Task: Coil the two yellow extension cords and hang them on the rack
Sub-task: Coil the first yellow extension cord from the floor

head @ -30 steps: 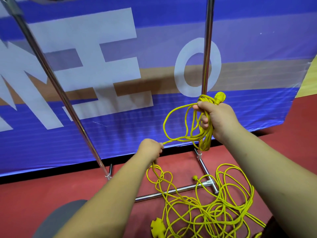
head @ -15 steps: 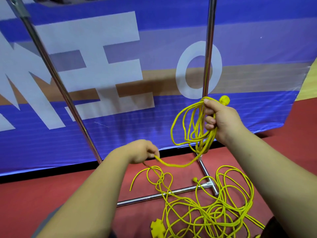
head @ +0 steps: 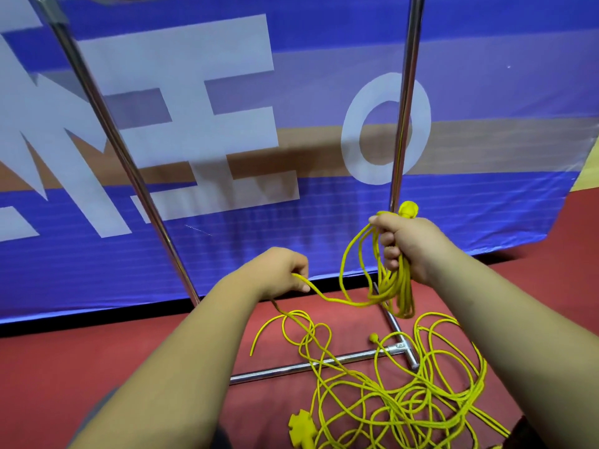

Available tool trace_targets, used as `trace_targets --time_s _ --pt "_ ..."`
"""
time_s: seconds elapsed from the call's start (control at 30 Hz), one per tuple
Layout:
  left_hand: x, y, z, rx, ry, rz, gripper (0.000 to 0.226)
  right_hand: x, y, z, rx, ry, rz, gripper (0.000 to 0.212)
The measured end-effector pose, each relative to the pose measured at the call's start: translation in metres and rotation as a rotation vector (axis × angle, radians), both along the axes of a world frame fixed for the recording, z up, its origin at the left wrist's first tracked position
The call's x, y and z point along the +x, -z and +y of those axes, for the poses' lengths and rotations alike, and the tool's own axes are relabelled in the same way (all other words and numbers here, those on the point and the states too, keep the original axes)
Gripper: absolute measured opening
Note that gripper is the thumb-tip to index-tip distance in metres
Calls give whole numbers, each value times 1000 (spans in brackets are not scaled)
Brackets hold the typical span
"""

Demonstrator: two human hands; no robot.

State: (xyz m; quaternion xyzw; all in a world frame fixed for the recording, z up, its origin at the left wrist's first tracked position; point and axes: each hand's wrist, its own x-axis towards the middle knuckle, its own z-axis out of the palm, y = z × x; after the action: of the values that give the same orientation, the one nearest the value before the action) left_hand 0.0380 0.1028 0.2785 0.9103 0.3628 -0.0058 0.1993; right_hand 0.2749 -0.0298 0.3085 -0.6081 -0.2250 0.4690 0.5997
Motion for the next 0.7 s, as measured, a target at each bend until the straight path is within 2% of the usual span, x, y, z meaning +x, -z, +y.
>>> trace_targets --time_s 0.13,0.2,0.3,0.43,0.6,0.63,0.7 --pt "13 -12 -8 113 -3 -83 15 -21 16 -1 -128 -222 -88 24" --pt "14 -20 -9 149 28 -150 17 -34 22 0 -145 -249 -114 13" --pt "10 -25 -13 19 54 -261 39 -48 30 4 -166 -221 -145 12" --pt "11 -24 -19 -49 54 -440 33 -53 45 7 -205 -253 -243 19" --pt "10 -20 -16 -84 -36 -539 21 -55 42 7 -220 -348 -127 16" --pt "10 -19 -14 -84 -34 -525 18 -57 40 8 -214 -361 -78 12" --pt "9 -16 -8 -41 12 -443 13 -58 43 10 -220 -352 -40 21"
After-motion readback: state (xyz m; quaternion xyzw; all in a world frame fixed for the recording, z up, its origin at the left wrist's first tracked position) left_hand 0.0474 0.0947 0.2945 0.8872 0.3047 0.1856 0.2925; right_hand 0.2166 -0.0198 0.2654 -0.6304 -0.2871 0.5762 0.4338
